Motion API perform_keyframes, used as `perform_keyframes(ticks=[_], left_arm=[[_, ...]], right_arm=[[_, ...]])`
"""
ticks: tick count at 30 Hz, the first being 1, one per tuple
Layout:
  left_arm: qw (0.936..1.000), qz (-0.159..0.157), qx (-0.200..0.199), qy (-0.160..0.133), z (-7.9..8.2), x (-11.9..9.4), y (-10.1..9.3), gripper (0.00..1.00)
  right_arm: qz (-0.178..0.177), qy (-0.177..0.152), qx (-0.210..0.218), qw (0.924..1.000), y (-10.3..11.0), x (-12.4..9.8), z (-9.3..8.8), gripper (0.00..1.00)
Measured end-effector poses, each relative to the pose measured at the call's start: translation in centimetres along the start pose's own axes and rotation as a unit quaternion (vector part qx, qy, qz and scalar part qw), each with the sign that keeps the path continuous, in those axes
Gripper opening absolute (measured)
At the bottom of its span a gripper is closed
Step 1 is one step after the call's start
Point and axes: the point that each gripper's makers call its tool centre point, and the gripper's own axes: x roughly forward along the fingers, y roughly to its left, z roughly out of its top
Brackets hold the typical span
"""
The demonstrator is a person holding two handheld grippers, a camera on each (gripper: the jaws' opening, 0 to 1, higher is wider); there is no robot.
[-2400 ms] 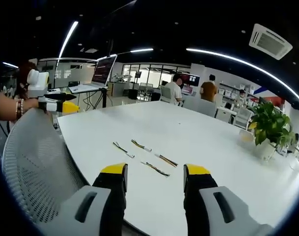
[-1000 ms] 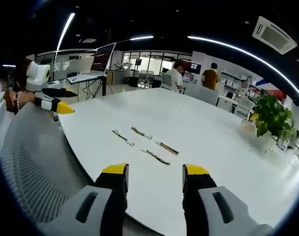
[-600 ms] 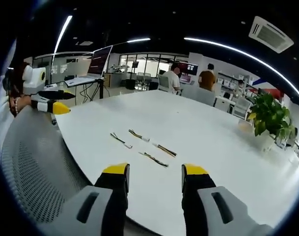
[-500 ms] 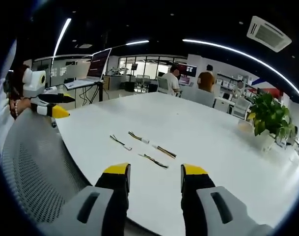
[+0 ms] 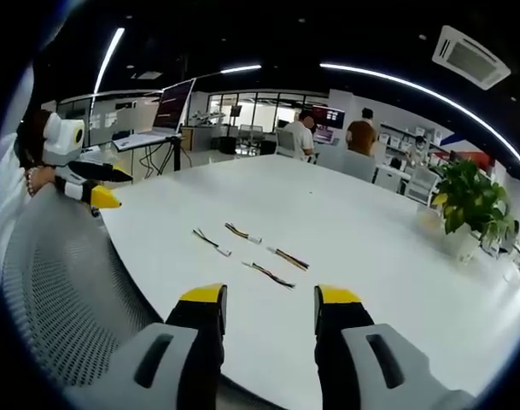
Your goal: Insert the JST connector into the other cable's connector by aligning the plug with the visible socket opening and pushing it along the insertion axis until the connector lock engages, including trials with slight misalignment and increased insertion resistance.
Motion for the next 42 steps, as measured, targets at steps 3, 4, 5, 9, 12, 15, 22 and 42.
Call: perform_keyframes(ticks=[3,4,5,9,12,15,22,42], left_arm=[[0.9991,-0.012,-0.037,0.015,-0.6,0.0,-0.5,0.54],[0.9984,-0.011,-0.039,0.039,-1.4,0.0,-0.4,0.52],[0.9976,-0.005,-0.035,0.059,-1.9,0.0,-0.3,0.52],[0.9990,-0.007,-0.032,0.031,-0.9,0.1,-0.3,0.54],[0.9982,-0.012,-0.041,0.042,-1.2,0.1,-0.6,0.50],[0.9976,0.001,-0.049,0.049,-1.5,0.0,0.0,0.53],[0.9958,-0.005,-0.056,0.072,-1.9,-0.4,-0.1,0.91],[0.9918,-0.112,-0.053,0.033,5.3,1.5,-3.5,0.78]], right_arm=[[-0.005,0.003,0.005,1.0000,-0.4,0.0,-0.1,0.40],[-0.004,0.010,0.006,0.9999,-0.5,0.1,-0.4,0.40],[-0.007,0.018,0.010,0.9998,-0.8,0.2,-0.6,0.41],[-0.002,0.010,0.014,0.9999,-0.6,0.1,-0.4,0.44],[-0.028,0.035,0.001,0.9990,-1.5,0.0,-1.3,0.49],[-0.016,0.043,0.001,0.9990,-1.0,0.1,-1.5,0.49],[-0.004,0.072,0.013,0.9973,-0.5,0.1,-2.1,0.35],[0.010,-0.016,0.050,0.9986,-1.3,-1.7,5.3,0.43]])
